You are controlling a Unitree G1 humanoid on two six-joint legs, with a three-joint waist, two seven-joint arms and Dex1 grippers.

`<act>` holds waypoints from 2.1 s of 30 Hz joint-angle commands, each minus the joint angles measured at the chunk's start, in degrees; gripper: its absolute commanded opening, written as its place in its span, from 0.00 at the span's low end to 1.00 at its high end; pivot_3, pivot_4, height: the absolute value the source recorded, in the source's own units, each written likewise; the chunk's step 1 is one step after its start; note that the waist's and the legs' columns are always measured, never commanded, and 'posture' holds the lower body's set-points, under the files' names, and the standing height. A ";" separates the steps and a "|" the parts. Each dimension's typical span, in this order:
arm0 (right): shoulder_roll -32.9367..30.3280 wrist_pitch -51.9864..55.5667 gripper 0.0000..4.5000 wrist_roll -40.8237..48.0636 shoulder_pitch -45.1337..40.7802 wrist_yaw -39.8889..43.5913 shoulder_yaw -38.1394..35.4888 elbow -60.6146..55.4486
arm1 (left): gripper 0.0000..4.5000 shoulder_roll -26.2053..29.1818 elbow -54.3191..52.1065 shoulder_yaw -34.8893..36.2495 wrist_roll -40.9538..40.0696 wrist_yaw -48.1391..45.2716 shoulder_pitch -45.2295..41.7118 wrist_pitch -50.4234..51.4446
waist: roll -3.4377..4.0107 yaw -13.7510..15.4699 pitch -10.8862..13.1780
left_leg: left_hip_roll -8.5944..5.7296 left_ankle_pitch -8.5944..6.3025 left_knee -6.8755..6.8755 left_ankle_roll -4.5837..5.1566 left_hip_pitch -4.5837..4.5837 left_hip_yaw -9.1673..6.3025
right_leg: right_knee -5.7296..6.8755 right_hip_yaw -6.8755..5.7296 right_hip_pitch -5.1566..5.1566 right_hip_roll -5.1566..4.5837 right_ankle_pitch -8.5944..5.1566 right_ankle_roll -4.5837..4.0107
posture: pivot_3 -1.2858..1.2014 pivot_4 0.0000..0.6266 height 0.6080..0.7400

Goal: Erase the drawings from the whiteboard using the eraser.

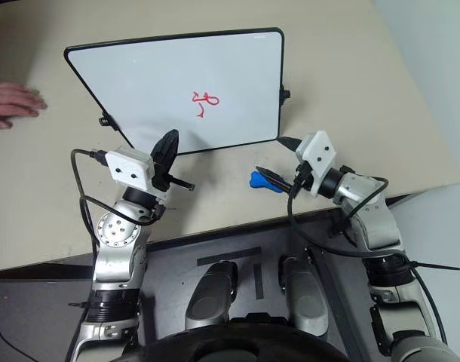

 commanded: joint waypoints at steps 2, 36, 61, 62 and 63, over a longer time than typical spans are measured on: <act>-1.20 0.07 0.91 -0.26 0.70 -0.95 -1.18 -4.12 | 0.00 -0.65 1.27 -0.80 -0.66 -0.87 -2.20 -0.88 | 0.00 -0.02 0.00 | -0.01 0.00 0.00 0.00 0.01 0.00 | 0.00 0.01 0.00 0.00 -0.01 0.01 | 0.52 0.24 1.00; -3.93 4.03 0.91 -1.17 -0.14 6.62 7.87 -2.13 | 0.00 -1.25 -7.40 1.05 0.84 3.05 8.35 0.27 | -0.01 -0.13 -0.01 | -0.04 -0.05 0.00 -0.04 0.06 0.07 | 0.01 0.37 -0.03 0.11 -0.25 0.40 | 0.52 0.24 1.00; -4.23 1.61 0.91 -4.35 -1.59 7.22 9.51 2.16 | 0.00 -2.98 -6.17 -0.56 1.35 4.09 7.36 -0.15 | -0.01 -0.15 -0.01 | -0.03 -0.06 -0.01 -0.03 0.13 0.08 | 0.01 0.43 -0.01 0.17 -0.25 0.40 | 0.52 0.24 1.00; -4.08 1.50 0.91 -4.58 -1.87 7.19 9.56 2.71 | 0.00 -3.02 -6.07 -0.57 1.37 4.09 7.28 -0.18 | -0.01 -0.14 -0.01 | -0.03 -0.06 -0.01 -0.03 0.13 0.09 | 0.01 0.43 -0.01 0.17 -0.25 0.40 | 0.52 0.24 1.00; -3.96 1.38 0.91 -4.79 -2.13 7.17 9.59 3.23 | 0.00 -3.07 -5.98 -0.58 1.41 4.09 7.22 -0.21 | -0.02 -0.14 -0.01 | -0.03 -0.06 0.00 -0.03 0.14 0.08 | 0.01 0.43 0.00 0.17 -0.25 0.40 | 0.52 0.24 1.00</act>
